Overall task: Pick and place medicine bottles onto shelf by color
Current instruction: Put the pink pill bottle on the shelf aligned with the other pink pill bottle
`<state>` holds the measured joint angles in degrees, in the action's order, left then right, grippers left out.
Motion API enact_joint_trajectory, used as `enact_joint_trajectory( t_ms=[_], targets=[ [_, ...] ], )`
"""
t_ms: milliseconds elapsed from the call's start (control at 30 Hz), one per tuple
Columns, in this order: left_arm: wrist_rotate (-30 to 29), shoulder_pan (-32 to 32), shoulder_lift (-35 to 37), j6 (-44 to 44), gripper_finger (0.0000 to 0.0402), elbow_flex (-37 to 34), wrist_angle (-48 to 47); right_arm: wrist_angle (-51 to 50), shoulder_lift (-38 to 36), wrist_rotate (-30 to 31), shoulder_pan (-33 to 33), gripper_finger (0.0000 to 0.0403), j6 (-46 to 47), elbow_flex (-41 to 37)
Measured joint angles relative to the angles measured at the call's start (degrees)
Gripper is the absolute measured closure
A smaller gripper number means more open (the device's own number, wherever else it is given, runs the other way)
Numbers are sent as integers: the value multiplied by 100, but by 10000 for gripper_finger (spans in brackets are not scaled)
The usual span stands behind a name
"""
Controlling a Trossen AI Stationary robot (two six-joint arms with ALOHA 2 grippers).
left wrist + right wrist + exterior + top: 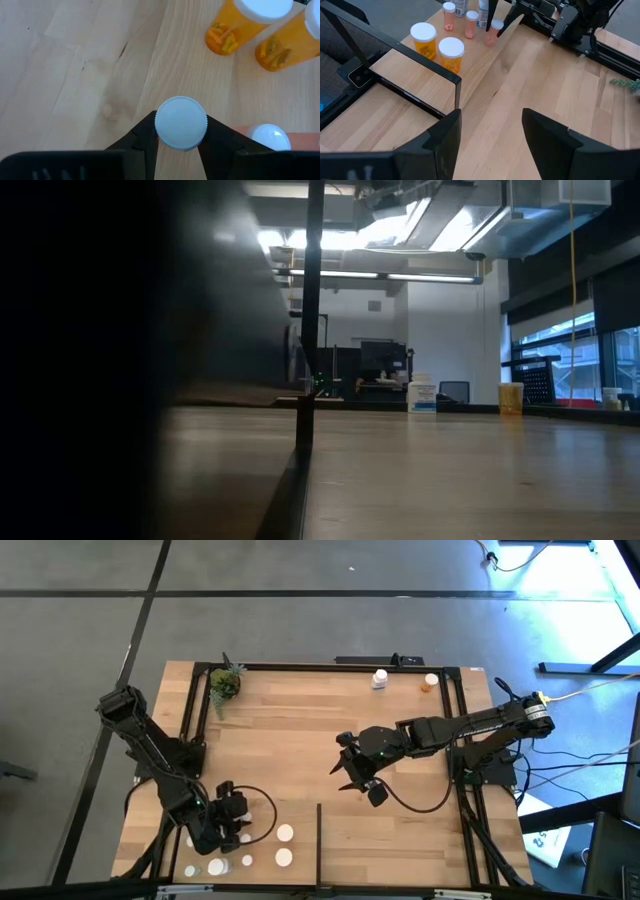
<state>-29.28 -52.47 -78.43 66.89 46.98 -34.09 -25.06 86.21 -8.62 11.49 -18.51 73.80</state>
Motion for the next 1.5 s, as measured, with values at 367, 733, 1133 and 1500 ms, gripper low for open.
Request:
enact_joint_trajectory(
  t_ms=[367,733,1133,1500],
  targets=[
    [-2,0,0,-9,291,0,31,0,0,-2,1,191,-1,-2],
    [-2,0,0,-11,291,0,31,0,0,0,1,191,1,-2],
    [-7,44,-2,-150,246,0,52,0,-1,-2,0,191,0,0],
    [-4,79,2,-144,212,0,137,0,-1,-1,-1,191,0,-2]
  ],
)
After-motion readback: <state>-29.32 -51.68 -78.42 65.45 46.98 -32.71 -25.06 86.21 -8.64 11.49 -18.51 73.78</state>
